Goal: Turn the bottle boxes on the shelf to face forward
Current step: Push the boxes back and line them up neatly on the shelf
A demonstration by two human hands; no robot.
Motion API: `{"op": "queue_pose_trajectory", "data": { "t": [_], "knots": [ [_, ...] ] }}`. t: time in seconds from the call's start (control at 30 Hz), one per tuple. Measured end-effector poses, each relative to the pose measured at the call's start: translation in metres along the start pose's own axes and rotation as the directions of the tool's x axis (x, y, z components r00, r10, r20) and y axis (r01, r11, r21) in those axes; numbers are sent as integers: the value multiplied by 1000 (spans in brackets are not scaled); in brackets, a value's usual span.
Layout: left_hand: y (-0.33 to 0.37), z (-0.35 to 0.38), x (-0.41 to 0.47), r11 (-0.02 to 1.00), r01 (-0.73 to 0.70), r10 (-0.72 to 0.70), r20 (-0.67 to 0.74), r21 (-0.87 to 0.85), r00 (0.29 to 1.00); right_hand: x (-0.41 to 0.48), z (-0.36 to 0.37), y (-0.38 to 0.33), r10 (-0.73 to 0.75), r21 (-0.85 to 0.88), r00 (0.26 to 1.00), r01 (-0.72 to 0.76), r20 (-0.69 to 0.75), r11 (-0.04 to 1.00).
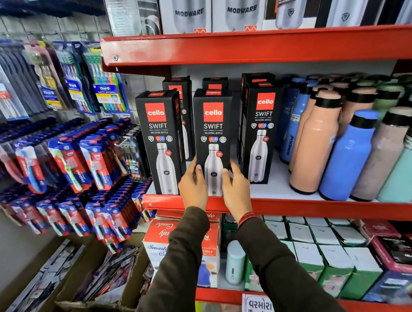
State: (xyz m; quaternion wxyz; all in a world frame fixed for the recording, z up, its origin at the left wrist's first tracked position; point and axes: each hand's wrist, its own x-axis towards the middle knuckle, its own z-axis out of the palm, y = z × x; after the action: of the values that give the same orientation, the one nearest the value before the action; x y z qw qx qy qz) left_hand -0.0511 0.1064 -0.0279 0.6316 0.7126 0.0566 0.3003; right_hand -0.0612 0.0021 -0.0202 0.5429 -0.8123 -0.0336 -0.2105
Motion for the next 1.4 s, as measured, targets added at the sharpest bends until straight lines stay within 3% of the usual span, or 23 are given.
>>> {"op": "queue_pose_trajectory", "data": {
  "t": [0.47,0.63,0.73,0.87,1.0,1.1,1.27,1.4],
  "knots": [
    [2,3,-3,1000,0,0,4,-3,1000,-3,-6,3,-10,-12,1000,10,-20,1000],
    [7,2,-12,991,-18,18,-1,-132,1000,-6,-7,6,-15,53,999,16,-28,998],
    [11,6,-27,978,-119,105,-89,-172,990,-7,-11,7,-11,97,998,16,-54,995],
    [15,18,-42,957,-280,261,-199,-73,945,-3,-26,12,-47,106,988,62,-145,992],
    [24,44,-55,903,-428,422,-119,-27,899,8,-48,21,-61,124,964,96,-259,988],
    [31,66,-61,869,-483,484,-18,-107,875,21,-65,32,-59,108,953,95,-299,990],
    [38,107,-58,885,-440,458,121,-151,880,52,-85,46,-3,118,979,28,-206,993],
    [39,137,-39,980,-173,190,190,-103,963,77,-91,52,22,51,993,-17,-112,999]
  ]
}}
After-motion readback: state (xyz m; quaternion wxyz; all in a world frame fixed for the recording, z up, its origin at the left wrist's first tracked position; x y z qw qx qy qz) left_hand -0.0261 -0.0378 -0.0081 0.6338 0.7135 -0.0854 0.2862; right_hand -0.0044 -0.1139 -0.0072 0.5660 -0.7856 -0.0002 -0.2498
